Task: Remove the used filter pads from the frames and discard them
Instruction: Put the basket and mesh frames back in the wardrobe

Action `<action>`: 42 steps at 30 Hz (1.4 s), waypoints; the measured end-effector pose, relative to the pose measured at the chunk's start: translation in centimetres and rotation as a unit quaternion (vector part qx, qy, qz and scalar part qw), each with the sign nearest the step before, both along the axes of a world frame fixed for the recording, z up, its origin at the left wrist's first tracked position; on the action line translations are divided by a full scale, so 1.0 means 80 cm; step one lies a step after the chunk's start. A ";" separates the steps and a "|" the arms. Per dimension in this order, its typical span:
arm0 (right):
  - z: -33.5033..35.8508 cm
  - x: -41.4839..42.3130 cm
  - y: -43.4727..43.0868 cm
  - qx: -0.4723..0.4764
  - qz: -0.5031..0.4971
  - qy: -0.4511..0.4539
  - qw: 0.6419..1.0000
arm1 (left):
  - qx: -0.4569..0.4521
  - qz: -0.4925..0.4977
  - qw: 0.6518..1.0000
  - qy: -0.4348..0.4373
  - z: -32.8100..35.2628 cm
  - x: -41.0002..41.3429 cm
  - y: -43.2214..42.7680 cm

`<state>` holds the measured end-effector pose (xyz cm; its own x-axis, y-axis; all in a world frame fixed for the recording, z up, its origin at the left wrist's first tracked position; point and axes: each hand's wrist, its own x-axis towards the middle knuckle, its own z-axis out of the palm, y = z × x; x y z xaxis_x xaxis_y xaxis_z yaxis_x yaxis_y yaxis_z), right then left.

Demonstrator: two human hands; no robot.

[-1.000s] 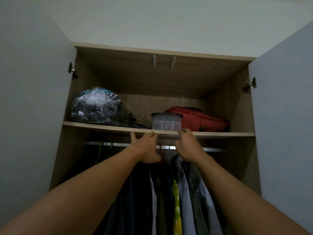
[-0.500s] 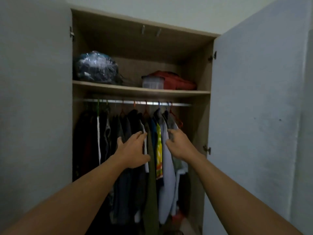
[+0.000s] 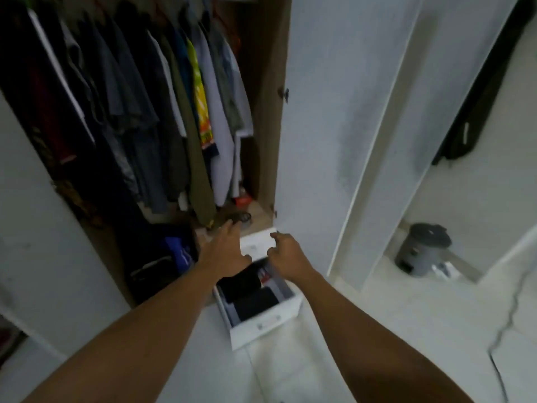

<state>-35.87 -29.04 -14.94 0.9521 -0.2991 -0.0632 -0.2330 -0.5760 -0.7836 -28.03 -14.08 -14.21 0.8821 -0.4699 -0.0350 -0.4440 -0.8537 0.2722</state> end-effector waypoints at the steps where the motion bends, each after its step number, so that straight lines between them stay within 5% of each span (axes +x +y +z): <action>1: -0.018 -0.017 -0.008 0.007 -0.013 0.015 1.000 | -0.006 -0.007 1.000 0.016 -0.023 -0.008 -0.008; 14: -0.211 -0.178 -0.171 0.017 -0.127 0.211 0.969 | 0.084 -0.046 0.976 0.195 -0.226 -0.119 -0.124; 23: -0.380 -0.229 -0.278 0.040 -0.057 0.307 0.949 | 0.133 0.022 0.954 0.269 -0.373 -0.214 -0.218; 39: -0.910 -0.339 -0.333 0.048 -0.026 0.424 0.904 | 0.090 0.147 0.877 0.449 -0.918 -0.388 -0.283; 42: -0.993 -0.367 -0.343 0.036 -0.039 0.440 0.897 | 0.072 0.191 0.841 0.501 -1.002 -0.426 -0.288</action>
